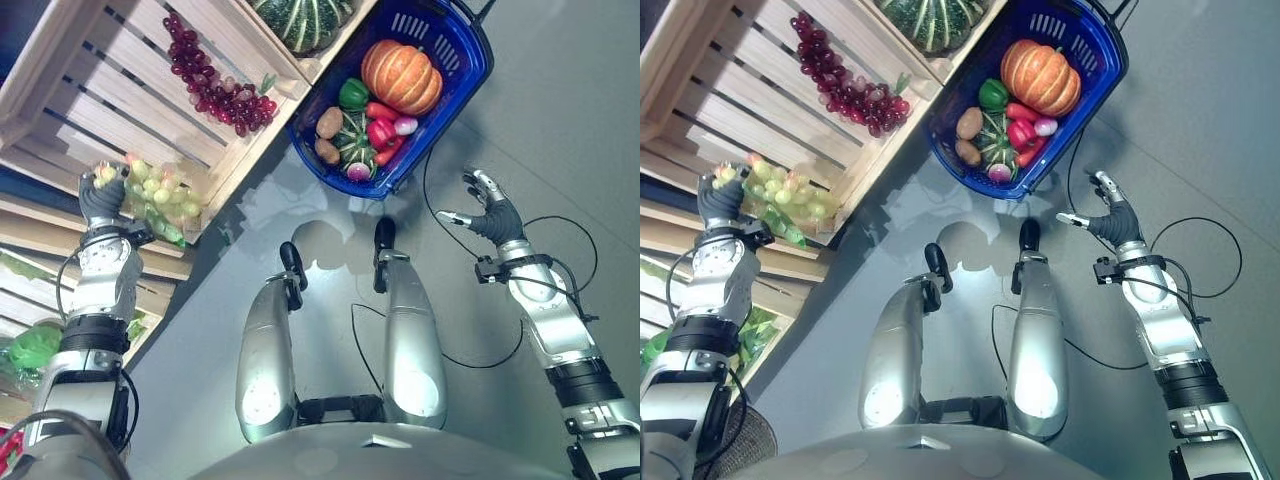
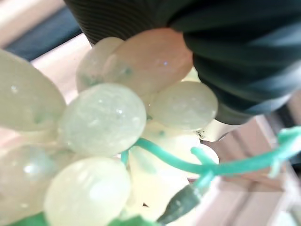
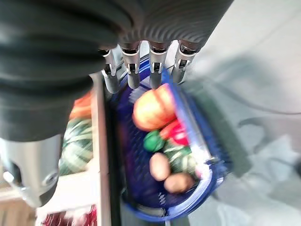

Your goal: Pick up fruits and vegetables into the basket

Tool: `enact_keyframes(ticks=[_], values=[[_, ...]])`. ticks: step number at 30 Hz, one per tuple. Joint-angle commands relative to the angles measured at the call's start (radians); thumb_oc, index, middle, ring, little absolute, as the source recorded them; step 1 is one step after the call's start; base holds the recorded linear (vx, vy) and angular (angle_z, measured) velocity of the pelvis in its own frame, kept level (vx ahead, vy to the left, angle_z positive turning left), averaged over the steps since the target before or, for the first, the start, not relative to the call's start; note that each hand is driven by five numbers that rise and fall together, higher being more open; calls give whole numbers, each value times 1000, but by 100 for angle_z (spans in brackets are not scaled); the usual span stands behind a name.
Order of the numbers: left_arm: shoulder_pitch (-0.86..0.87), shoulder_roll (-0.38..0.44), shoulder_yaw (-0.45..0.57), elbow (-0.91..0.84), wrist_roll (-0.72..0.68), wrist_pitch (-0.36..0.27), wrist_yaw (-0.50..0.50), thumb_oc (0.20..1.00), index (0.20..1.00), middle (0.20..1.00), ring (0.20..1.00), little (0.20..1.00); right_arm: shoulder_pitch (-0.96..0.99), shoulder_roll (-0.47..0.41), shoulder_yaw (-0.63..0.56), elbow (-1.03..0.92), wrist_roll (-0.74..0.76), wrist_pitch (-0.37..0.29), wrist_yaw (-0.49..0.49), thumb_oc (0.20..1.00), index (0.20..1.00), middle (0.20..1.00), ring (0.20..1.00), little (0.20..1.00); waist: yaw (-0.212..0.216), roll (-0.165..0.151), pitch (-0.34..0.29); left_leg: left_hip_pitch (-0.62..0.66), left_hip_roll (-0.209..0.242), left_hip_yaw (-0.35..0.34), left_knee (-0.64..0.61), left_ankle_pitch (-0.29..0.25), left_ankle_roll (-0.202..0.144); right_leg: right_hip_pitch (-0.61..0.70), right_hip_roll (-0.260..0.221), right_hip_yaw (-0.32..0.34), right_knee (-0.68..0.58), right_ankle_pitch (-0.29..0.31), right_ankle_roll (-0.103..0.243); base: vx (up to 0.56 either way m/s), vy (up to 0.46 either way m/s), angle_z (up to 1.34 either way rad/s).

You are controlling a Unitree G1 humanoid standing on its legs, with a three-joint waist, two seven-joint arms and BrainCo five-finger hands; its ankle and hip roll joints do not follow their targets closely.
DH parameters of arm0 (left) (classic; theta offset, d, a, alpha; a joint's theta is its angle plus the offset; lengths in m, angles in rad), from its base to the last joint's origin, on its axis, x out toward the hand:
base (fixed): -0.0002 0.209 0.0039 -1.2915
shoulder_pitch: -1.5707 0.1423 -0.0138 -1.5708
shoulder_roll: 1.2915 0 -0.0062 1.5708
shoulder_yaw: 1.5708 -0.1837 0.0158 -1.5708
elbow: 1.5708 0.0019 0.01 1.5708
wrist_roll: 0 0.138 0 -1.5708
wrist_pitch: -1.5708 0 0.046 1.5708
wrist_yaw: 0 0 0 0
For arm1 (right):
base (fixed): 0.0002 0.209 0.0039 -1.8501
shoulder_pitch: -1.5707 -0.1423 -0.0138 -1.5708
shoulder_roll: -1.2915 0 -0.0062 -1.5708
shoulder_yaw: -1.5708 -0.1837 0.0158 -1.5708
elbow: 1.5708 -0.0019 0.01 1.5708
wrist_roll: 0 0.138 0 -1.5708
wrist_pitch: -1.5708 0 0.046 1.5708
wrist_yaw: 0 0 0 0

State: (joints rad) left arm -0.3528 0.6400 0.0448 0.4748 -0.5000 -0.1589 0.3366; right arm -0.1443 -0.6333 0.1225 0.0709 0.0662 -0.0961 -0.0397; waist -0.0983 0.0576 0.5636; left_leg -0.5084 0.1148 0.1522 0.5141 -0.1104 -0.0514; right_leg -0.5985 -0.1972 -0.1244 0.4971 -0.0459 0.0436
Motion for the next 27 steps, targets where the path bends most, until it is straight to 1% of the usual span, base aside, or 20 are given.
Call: enact_keyframes(ticks=[1, 2, 3, 4, 5, 9, 11, 13, 16, 20, 22, 26, 27], values=[[-1, 64, 52, -48, -26, -67, -2, 200, 200, 200, 200, 200, -26, -37, 35, -46, -86, 12, 6, 1000, 1000, 1000, 1000, 1000, 18, -29, -50, 4, -28, -11, -16, -20, -9, 94, -49, 3, -27, -71, 68, -42, -48, 5], [-19, 71, 43, -76, -36, -63, -22, 200, 200, 200, 200, 200, -72, -52, 70, -42, -140, 40, 3, 1000, 1000, 1000, 1000, 1000, 27, -30, -56, 12, -30, -5, -32, 9, -2, 108, -54, -6, -44, -47, 60, -36, -50, 8], [-32, 79, 33, -97, -40, -59, -34, 200, 200, 200, 200, 200, -108, -62, 98, -41, -177, 67, -4, 1000, 1000, 1000, 1000, 1000, 34, -29, -64, 24, -31, -7, -42, 12, -3, 122, -57, -9, -51, -47, 61, -32, -58, 13], [-37, 81, 30, -107, -41, -59, -38, 200, 200, 200, 200, 200, -123, -65, 109, -40, -197, 71, 0, 1000, 1000, 1000, 1000, 1000, 36, -29, -65, 30, -31, -7, -46, 13, -3, 129, -58, -10, -54, -47, 62, 40, -60, 14], [-52, 84, 19, -143, -36, -52, -40, 200, 200, 200, 200, 200, -156, -70, 135, -47, -216, 94, 2, 1000, 1000, 1000, 1000, 1000, 43, -28, -72, 41, -33, -10, -53, 15, -4, 142, -60, -13, -59, -47, 62, 31, -58, 11], [-103, 88, -21, -227, -28, -32, -73, 200, 200, 200, 200, 200, -271, -52, 222, -51, -258, 177, 27, 1000, 1000, 1000, 1000, 1000, 63, -26, -85, 73, -40, -19, -70, 14, -7, 182, -68, -23, -73, -52, 64, 29, -50, 6], [-125, 90, -39, -266, -38, -13, -100, 200, 200, 200, 200, 200, -319, -41, 259, -54, -251, 204, 37, 1000, 1000, 1000, 1000, 1000, 71, -24, -91, 89, -44, -24, -75, 13, -7, 201, -72, -28, -78, -54, 63, 32, -32, 3], [-137, 89, -51, -282, -47, -6, -114, 200, 200, 200, 200, 200, -345, -32, 280, -53, -243, 212, 40, 1000, 1000, 1000, 1000, 1000, 74, -23, -93, 98, -45, -26, -78, 12, -7, 212, -75, -30, -81, -56, 63, 21, -22, 6], [-171, 73, -84, -313, -73, 9, -165, 200, 200, 200, 200, 200, -404, 14, 331, -49, -216, 243, 52, 1000, 1000, 1000, 1000, 1000, 87, -22, -104, 120, -48, -32, -84, 10, -9, 238, -83, -38, -88, -57, 62, 25, -33, 9], [-205, 40, -128, -344, -111, 5, -228, 200, 200, 200, 200, 200, -472, 71, 392, -27, -205, 269, 20, 1000, 1000, 1000, 1000, 1000, 100, -23, -120, 150, -49, -38, -98, 9, -12, 271, -91, -48, -102, -58, 65, 23, -35, 5], [-221, 11, -151, -371, -139, 21, -269, 200, 200, 200, 200, 200, -498, 107, 422, -7, -207, 302, -8, 1000, 1000, 1000, 1000, 1000, 107, -23, -133, 175, -48, -40, -116, 12, -14, 297, -94, -55, -118, -57, 66, 38, -39, 2], [-237, -36, -189, -430, -162, 57, -323, 200, 200, 200, 200, 200, -524, 155, 451, 25, -197, 333, -38, 1000, 1000, 1000, 1000, 1000, 117, -24, -153, 204, -45, -45, -140, 18, -18, 333, -98, -67, -145, -48, 66, 38, -38, 6], [-238, -46, -200, -436, -164, 60, -330, 200, 200, 200, 200, 200, -528, 168, 457, 31, -196, 341, -45, 1000, 1000, 1000, 1000, 1000, 119, -25, -155, 215, -43, -47, -139, 12, -20, 344, -99, -69, -144, -54, 67, 32, -33, 11]])
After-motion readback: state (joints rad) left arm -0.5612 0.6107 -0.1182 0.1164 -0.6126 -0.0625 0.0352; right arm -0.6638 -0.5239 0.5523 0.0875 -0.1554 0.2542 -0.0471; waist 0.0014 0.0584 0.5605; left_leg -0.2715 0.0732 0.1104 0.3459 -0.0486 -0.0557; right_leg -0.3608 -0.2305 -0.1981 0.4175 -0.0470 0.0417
